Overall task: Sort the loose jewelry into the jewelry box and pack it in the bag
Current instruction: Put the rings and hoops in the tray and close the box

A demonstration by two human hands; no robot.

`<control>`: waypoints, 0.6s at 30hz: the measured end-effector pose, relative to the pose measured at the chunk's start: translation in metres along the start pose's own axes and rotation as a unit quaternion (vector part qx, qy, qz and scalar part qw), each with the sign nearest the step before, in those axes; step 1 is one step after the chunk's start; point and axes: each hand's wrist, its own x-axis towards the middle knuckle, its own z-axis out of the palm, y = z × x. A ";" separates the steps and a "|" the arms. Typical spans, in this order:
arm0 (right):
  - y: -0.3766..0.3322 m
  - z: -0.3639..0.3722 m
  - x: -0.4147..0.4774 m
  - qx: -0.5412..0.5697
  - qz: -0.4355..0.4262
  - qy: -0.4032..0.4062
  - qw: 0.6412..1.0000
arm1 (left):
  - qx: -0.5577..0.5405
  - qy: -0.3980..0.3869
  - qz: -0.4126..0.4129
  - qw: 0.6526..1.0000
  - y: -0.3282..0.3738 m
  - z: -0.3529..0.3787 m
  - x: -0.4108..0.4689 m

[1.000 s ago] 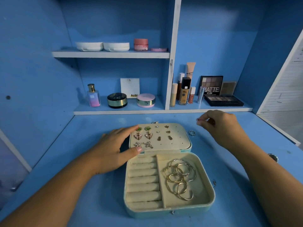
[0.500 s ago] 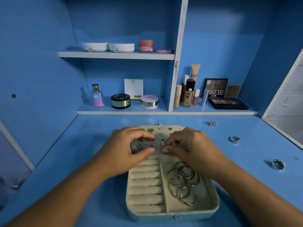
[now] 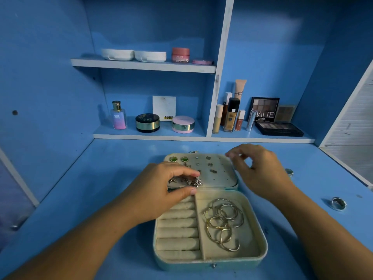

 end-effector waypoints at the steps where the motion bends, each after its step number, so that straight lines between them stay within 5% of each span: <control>1: 0.011 -0.003 0.003 -0.043 0.022 0.002 0.999 | 0.001 -0.001 0.004 1.000 0.000 0.000 0.000; 6: 0.041 -0.005 0.011 -0.166 0.155 -0.132 0.965 | 0.020 -0.015 0.019 0.999 0.002 -0.001 0.000; 18: 0.033 -0.001 0.014 -0.138 0.071 -0.161 0.975 | 0.019 -0.025 0.023 0.999 0.008 -0.001 -0.001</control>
